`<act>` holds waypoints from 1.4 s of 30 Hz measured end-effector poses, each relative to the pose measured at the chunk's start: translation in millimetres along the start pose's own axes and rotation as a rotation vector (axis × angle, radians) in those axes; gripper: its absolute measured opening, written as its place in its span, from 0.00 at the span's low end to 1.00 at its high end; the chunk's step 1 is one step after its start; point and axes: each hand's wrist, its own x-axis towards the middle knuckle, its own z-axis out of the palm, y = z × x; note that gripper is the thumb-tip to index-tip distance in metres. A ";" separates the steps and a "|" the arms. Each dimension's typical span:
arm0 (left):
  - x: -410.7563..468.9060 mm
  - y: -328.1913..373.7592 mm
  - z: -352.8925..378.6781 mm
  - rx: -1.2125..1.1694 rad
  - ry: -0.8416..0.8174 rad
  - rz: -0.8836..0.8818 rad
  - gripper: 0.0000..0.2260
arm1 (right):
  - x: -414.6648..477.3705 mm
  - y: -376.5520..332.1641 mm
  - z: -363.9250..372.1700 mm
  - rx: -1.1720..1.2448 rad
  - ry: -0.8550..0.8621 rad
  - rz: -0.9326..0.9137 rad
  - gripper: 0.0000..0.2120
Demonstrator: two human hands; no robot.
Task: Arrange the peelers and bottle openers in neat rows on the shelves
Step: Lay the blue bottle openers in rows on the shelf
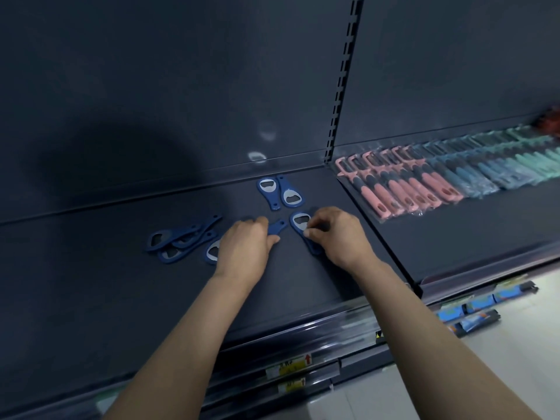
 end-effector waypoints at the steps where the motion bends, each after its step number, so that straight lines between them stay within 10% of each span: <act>1: 1.3 3.0 -0.2 -0.097 -0.004 -0.039 0.10 | 0.6 0.9 -0.7 -0.007 -0.009 -0.009 0.04; 11: -2.1 -20.8 -9.2 -0.329 -0.367 0.084 0.20 | 7.2 9.3 -8.5 -0.071 -0.153 -0.130 0.12; 42: -16.2 1.9 -1.1 -0.381 0.088 -0.030 0.11 | 20.0 4.8 -11.9 -0.025 0.017 -0.216 0.12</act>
